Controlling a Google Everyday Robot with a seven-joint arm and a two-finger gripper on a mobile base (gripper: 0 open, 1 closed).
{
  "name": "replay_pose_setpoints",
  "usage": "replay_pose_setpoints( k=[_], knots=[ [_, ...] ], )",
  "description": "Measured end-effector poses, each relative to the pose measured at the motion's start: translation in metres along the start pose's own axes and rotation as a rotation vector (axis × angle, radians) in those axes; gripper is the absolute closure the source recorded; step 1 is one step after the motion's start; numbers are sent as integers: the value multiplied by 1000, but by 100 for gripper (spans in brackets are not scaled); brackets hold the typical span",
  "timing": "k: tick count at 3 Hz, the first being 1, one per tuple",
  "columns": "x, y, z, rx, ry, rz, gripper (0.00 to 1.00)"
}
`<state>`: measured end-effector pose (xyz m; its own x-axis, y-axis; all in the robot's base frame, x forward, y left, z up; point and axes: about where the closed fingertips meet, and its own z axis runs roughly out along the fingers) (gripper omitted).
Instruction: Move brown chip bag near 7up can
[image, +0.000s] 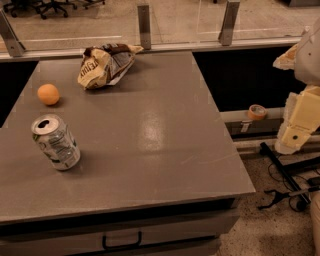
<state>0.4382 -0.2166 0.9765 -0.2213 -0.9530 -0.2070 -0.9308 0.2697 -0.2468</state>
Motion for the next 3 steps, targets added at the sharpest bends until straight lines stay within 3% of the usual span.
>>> replay_pose_setpoints(
  k=[1, 2, 3],
  knots=[
    [0, 0, 0, 0, 0, 0, 0],
    [-14, -2, 2, -15, -52, -17, 0],
    [-46, -2, 14, -17, -174, -8, 0]
  ],
)
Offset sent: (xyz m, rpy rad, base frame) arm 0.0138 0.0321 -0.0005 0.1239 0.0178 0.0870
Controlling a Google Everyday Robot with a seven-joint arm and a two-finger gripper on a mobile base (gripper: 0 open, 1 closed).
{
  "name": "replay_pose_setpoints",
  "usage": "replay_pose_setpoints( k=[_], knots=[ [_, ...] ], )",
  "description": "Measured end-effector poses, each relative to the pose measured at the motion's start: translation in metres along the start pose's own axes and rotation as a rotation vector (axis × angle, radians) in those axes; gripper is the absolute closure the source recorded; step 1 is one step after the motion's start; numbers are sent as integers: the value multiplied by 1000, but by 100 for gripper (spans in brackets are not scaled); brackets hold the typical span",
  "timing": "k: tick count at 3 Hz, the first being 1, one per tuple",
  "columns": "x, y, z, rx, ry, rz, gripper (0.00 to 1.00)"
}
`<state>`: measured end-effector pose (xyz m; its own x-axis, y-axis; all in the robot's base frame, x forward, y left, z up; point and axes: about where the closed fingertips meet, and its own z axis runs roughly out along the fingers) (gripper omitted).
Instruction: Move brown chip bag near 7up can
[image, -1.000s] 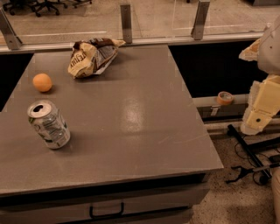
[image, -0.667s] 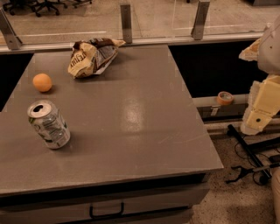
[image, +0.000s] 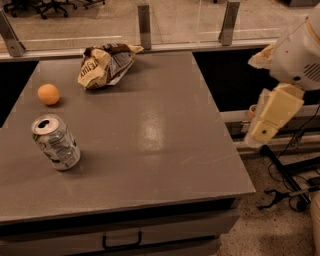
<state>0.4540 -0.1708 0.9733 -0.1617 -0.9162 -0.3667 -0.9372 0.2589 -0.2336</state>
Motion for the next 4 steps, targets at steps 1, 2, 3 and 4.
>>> replay_pose_setpoints(
  k=[1, 2, 3, 4],
  knots=[
    [-55, -11, 27, 37, -131, -47, 0],
    [-114, -38, 42, 125, -231, -111, 0],
    [-114, -38, 42, 125, -231, -111, 0],
    [-120, -44, 51, 141, -224, -95, 0]
  ],
)
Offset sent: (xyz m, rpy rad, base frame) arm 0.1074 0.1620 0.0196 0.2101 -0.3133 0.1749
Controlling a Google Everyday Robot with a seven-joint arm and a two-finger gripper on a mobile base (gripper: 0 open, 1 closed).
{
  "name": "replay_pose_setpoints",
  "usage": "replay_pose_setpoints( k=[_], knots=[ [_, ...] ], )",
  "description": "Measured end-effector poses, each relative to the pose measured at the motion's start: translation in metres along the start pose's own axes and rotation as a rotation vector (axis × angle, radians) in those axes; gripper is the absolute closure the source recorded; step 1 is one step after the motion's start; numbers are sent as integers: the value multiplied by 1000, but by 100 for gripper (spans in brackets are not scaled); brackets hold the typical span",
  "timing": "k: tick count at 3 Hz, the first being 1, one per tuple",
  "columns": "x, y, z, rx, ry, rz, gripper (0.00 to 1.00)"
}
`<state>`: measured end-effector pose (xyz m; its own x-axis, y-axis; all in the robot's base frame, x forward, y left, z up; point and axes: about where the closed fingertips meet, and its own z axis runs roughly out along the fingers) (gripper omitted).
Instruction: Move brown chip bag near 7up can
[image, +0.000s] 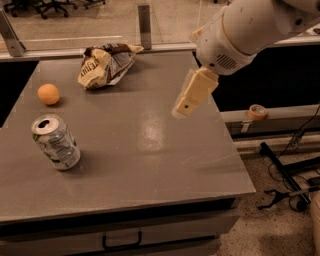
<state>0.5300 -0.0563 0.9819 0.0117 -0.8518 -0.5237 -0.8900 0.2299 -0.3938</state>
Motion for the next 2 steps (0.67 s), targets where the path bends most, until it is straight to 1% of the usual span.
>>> replay_pose_setpoints(
  k=[1, 2],
  knots=[
    [-1, -17, 41, 24, -14, 70, 0],
    [-12, -62, 90, 117, -85, 213, 0]
  ],
)
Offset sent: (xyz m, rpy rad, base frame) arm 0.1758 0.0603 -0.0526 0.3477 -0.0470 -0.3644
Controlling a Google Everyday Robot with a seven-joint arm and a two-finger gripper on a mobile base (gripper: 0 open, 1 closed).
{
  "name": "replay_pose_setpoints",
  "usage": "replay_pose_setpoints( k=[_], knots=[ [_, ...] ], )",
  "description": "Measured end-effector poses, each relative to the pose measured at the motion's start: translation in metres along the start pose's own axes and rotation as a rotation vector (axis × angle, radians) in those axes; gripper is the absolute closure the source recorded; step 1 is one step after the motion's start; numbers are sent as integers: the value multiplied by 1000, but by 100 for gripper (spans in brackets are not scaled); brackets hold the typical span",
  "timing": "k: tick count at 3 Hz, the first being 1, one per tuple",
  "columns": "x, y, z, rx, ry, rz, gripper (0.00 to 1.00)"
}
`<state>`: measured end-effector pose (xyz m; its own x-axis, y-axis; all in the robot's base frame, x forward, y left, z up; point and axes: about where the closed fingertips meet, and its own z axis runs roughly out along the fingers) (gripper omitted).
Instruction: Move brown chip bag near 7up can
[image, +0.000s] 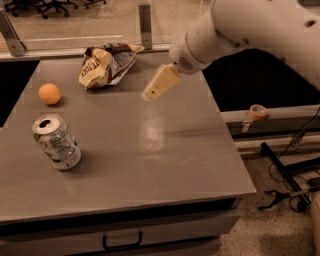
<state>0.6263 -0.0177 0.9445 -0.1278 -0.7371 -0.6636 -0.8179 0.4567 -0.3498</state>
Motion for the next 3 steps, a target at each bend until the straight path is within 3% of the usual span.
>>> replay_pose_setpoints(
  k=[1, 3],
  knots=[
    [-20, -26, 45, 35, -108, 153, 0],
    [-75, -15, 126, -126, -270, 302, 0]
  ],
)
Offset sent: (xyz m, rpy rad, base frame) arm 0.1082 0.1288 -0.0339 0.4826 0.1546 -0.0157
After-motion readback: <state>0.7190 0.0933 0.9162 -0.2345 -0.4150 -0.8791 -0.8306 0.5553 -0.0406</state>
